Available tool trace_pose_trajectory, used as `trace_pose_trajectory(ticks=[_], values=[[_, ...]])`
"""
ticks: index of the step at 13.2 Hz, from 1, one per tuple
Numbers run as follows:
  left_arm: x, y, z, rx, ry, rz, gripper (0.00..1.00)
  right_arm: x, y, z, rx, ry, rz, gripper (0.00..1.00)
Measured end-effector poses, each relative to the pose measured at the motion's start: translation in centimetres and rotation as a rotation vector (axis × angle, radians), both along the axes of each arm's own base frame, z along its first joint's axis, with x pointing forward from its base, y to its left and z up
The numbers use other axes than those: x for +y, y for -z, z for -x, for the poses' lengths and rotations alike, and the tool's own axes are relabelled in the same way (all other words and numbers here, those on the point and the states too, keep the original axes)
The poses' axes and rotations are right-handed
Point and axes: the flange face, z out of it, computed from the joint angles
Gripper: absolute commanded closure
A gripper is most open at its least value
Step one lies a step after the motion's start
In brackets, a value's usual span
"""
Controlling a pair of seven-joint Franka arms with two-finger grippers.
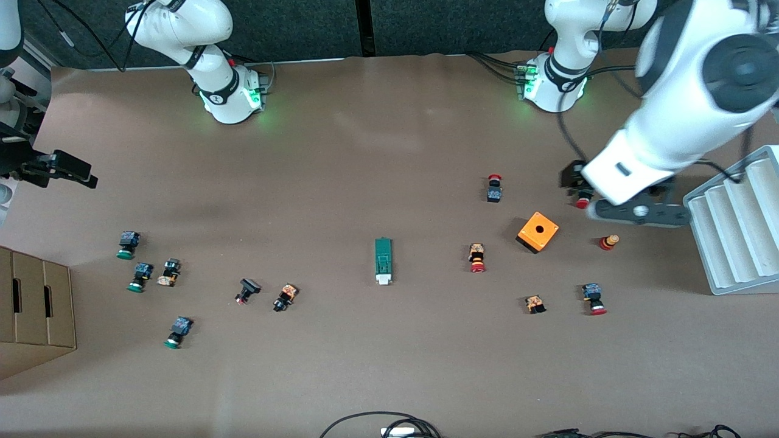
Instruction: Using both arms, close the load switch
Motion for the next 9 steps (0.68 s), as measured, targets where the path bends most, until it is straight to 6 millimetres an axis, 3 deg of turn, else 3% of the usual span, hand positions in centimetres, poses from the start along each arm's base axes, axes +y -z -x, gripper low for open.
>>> trace_pose_trajectory(ticks=[3,9], values=[[5.5,0.1,1.4,0.001,-0.041,-0.005,0.00,-0.1,0.0,0.0,0.000,0.003,0.000,0.00],[11.6,0.6,1.5,0.014,-0.145,0.012,0.00,-1.9,-0.4,0.1,-0.015,0.035,-0.001,0.00]])
